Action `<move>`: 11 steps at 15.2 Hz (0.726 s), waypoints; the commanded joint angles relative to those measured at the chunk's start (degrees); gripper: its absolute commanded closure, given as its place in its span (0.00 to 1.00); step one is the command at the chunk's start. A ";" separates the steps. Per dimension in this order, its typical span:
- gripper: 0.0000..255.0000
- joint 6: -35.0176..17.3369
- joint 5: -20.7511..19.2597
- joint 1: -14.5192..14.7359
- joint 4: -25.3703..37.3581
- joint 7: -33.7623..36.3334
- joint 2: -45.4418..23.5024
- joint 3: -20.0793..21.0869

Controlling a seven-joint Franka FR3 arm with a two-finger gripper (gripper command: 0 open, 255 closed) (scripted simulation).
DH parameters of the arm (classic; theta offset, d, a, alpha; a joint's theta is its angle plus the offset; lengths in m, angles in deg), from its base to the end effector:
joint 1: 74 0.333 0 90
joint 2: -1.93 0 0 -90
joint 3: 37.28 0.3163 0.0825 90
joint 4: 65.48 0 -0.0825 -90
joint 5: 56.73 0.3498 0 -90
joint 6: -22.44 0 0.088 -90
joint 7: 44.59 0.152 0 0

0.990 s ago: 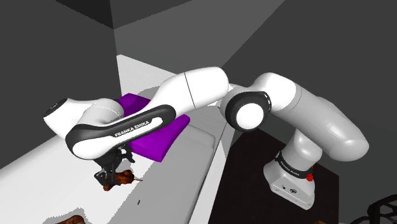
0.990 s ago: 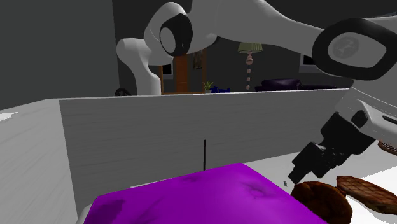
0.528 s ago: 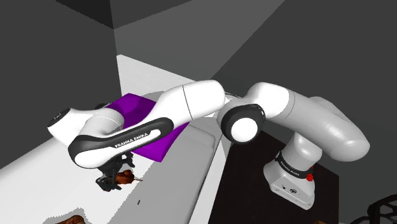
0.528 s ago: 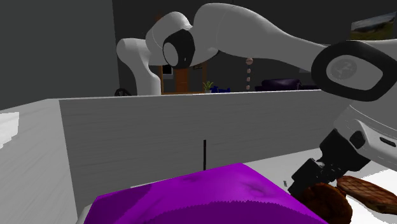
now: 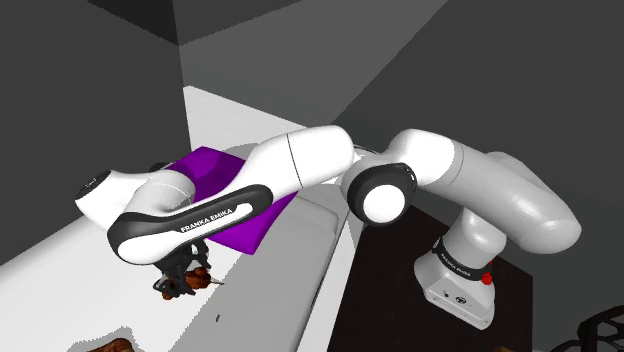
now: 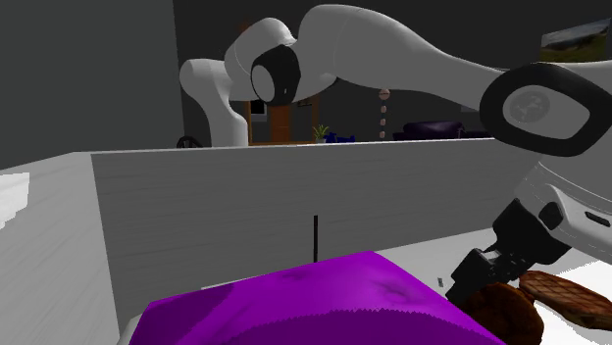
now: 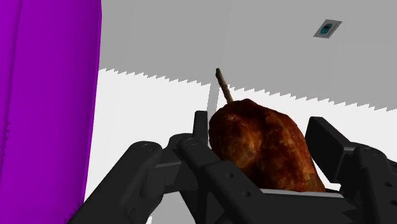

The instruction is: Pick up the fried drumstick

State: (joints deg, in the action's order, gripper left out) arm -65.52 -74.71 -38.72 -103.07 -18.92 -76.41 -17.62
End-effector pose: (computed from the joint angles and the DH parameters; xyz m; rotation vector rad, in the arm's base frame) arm 0.5083 0.4683 0.0756 2.8072 0.5447 -0.5699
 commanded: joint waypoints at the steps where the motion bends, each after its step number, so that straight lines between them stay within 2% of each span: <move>1: 1.00 -0.06 -0.01 0.00 -0.01 0.00 -0.04 -0.01; 11: 1.00 1.16 0.37 -1.38 -5.99 0.82 6.80 0.85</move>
State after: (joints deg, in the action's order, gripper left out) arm -64.72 -74.42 -40.14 -108.91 -18.22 -70.10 -16.86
